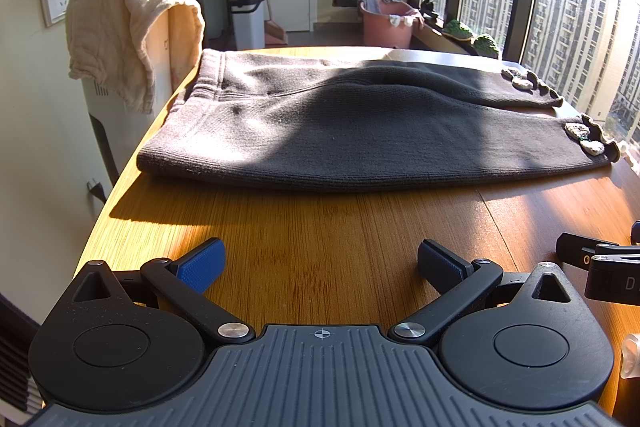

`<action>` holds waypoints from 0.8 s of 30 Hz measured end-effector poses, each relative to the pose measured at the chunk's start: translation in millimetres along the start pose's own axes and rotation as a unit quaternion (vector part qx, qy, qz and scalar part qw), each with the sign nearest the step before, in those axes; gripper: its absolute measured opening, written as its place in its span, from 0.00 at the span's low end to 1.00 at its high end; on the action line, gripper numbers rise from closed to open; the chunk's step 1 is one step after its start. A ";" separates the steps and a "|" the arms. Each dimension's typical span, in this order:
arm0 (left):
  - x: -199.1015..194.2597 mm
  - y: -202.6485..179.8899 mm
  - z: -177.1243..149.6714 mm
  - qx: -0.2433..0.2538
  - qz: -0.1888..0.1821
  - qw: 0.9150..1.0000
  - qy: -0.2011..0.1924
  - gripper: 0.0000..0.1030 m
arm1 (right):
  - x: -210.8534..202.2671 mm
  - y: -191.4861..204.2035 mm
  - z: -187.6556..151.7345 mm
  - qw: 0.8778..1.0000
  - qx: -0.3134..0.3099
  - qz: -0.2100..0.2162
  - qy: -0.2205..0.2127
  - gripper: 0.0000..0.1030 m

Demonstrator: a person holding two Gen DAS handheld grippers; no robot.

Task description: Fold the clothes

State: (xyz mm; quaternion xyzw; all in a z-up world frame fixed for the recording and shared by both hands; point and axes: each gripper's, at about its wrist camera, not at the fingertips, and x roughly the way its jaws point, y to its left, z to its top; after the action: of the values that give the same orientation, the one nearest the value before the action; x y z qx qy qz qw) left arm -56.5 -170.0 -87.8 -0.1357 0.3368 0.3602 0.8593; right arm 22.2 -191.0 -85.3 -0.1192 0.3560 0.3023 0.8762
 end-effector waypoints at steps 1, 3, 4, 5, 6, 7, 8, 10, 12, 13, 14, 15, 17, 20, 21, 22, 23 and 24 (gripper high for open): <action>0.0 0.0 0.0 0.000 0.000 1.000 0.000 1.00 | 0.0 -0.1 0.0 1.000 0.000 0.000 0.000 1.00; 0.0 -0.1 0.0 0.000 0.000 1.000 0.000 1.00 | 0.0 -0.4 0.0 1.000 0.000 0.000 0.000 1.00; -0.2 -0.2 0.0 0.000 0.000 1.000 0.000 1.00 | 0.0 -0.6 0.0 1.000 0.000 0.000 0.000 1.00; -0.3 0.0 0.1 0.000 -0.001 1.000 0.000 1.00 | 0.0 -1.0 0.0 1.000 0.000 0.000 0.000 1.00; -0.5 0.1 0.2 0.001 -0.001 1.000 0.000 1.00 | 0.0 -1.3 0.0 1.000 0.000 0.000 0.000 1.00; -0.6 0.3 0.4 0.001 -0.002 1.000 0.001 1.00 | 0.0 -1.6 0.1 1.000 0.000 0.000 0.000 1.00; -0.7 0.5 0.6 0.001 -0.002 1.000 0.001 1.00 | 0.0 -1.6 0.1 1.000 0.000 0.000 0.000 1.00; -0.8 1.0 0.6 0.002 -0.003 1.000 0.001 1.00 | -0.1 -1.5 0.3 1.000 0.000 0.000 0.000 1.00; -0.8 1.5 0.9 0.011 -0.011 1.000 0.003 1.00 | 0.0 -1.4 0.4 1.000 0.000 0.000 0.000 1.00; -0.9 1.1 1.4 0.029 -0.028 0.999 0.004 1.00 | 0.0 -1.0 0.5 1.000 0.000 -0.001 0.000 1.00; -0.8 0.8 2.4 0.051 -0.047 0.998 0.006 1.00 | 0.1 -1.0 0.7 1.000 -0.002 0.000 -0.001 1.00; -0.5 1.4 4.8 0.076 -0.070 0.995 0.011 1.00 | 0.4 -1.3 1.1 1.000 -0.004 0.002 0.000 1.00; -3.7 11.9 16.5 0.080 -0.101 0.992 0.010 1.00 | 1.5 -2.6 2.2 1.000 -0.015 0.012 0.000 1.00; -6.7 45.0 58.4 0.031 -0.135 0.990 -0.033 1.00 | 4.2 -6.7 5.5 0.997 -0.050 0.051 -0.001 1.00; -0.5 57.3 77.6 0.014 -0.132 0.990 -0.047 1.00 | 5.5 -8.5 7.2 0.996 -0.062 0.064 -0.001 1.00; 5.7 69.6 96.8 -0.004 -0.129 0.990 -0.060 1.00 | 7.0 -10.5 9.1 0.995 -0.071 0.075 0.000 1.00; 14.3 80.8 115.5 -0.018 -0.123 0.990 -0.071 1.00 | 7.8 -12.9 10.7 0.993 -0.076 0.086 0.000 1.00; 28.2 88.2 131.6 -0.022 -0.112 0.991 -0.070 1.00 | 7.9 -16.0 11.8 0.992 -0.078 0.098 -0.002 1.00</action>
State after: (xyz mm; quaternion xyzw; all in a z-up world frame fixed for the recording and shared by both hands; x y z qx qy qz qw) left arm -41.3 -30.4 -9.2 -0.1663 0.2507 0.2777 0.9124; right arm 43.0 -195.1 -82.4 -0.1511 0.3395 0.4139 0.8310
